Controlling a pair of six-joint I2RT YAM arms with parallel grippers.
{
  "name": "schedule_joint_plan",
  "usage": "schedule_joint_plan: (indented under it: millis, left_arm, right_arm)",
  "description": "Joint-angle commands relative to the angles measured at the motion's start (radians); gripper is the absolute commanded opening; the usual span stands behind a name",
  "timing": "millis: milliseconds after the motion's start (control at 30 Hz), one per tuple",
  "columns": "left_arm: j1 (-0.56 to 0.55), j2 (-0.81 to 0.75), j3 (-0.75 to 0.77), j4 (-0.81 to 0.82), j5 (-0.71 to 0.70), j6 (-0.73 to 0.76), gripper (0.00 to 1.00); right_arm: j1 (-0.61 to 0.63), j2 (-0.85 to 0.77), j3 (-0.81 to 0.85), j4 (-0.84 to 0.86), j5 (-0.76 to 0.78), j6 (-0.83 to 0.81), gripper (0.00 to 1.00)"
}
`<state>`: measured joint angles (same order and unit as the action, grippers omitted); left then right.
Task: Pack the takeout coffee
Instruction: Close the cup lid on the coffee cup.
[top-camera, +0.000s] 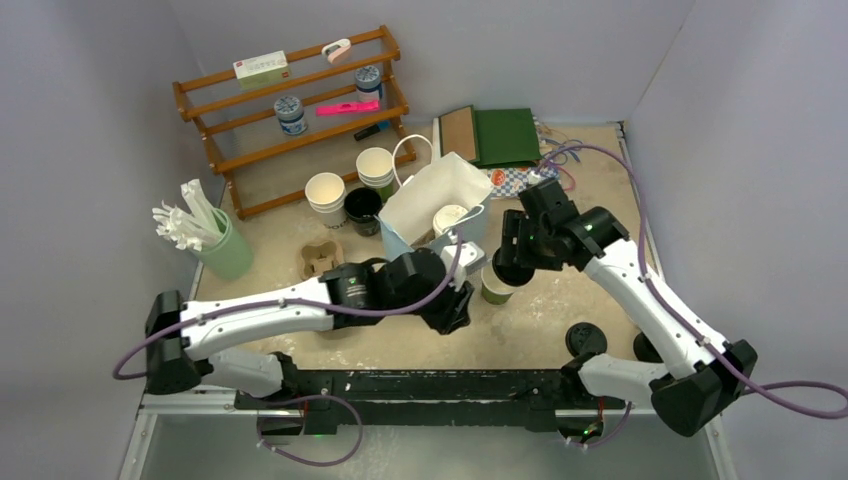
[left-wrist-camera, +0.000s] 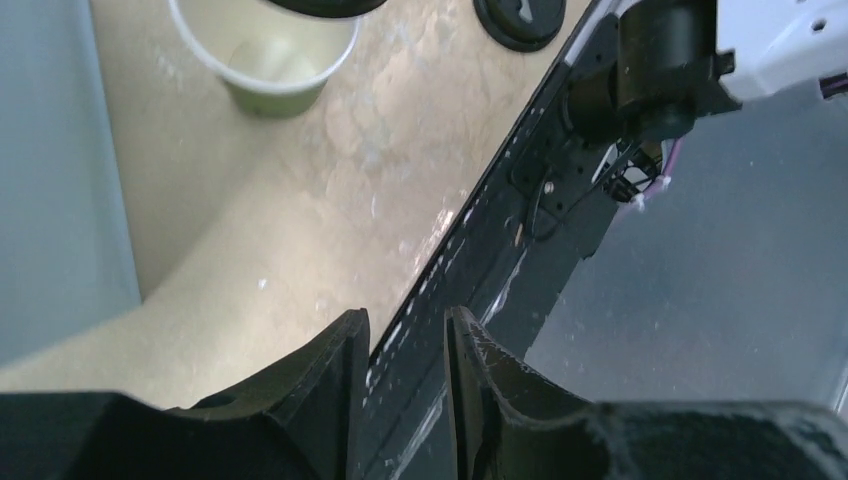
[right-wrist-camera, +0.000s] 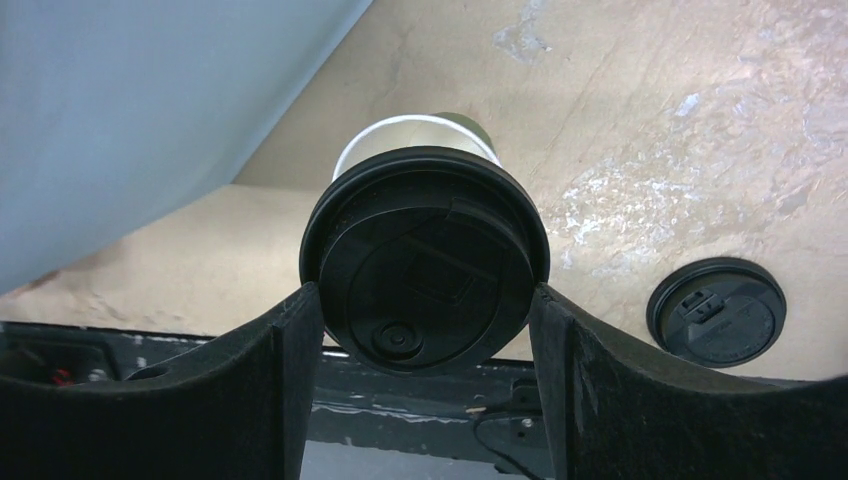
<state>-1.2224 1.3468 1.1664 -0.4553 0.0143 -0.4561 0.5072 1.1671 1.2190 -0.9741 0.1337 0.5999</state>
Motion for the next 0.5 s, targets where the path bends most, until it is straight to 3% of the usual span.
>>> schedule_joint_plan:
  millis: [0,267,467]
  left_arm:
    - [-0.025,-0.173,-0.132,0.025,-0.112,-0.096,0.34]
    - [-0.08,-0.325,-0.461,0.258,-0.235,-0.219,0.34]
    - [-0.081,-0.385,-0.584,0.347,-0.38,-0.245,0.39]
  right_arm:
    - [0.093,0.027,-0.029,0.031,0.131,-0.025,0.61]
    - [0.123,0.018,-0.099,0.14,0.178,-0.111,0.6]
    - [0.129,0.015,-0.137,0.209,0.161,-0.162,0.6]
